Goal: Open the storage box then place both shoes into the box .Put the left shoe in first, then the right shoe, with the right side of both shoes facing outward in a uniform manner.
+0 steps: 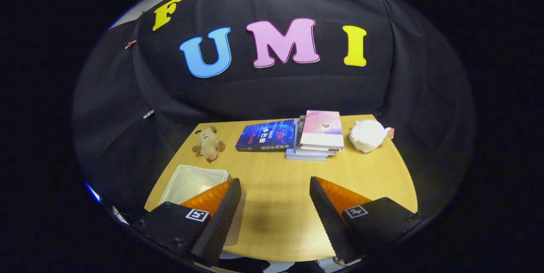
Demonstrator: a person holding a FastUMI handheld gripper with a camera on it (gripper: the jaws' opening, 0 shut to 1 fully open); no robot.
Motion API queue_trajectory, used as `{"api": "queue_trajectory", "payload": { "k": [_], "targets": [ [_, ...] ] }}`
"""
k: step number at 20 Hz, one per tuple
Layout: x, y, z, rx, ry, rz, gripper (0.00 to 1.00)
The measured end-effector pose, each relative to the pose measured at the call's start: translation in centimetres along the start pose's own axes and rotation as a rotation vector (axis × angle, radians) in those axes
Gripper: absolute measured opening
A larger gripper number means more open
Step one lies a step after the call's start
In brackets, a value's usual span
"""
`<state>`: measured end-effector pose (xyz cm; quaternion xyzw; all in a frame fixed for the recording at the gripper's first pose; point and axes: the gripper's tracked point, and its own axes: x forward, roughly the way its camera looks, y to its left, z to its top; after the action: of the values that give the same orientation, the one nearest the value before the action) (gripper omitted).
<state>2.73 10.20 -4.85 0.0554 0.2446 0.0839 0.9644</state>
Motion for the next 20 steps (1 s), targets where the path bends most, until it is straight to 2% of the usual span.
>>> {"api": "queue_trajectory", "payload": {
  "k": [4,9,15,20],
  "targets": [
    [-1.3,-4.6,4.5,-0.051,-0.149,0.012,0.99],
    [-2.4,-8.3,7.9,-0.134,-0.295,0.056,0.98],
    [-3.8,-9.9,8.5,-0.175,-0.34,0.085,0.98],
    [-3.4,-9.6,8.4,-0.189,-0.317,0.054,0.98]
  ]
}}
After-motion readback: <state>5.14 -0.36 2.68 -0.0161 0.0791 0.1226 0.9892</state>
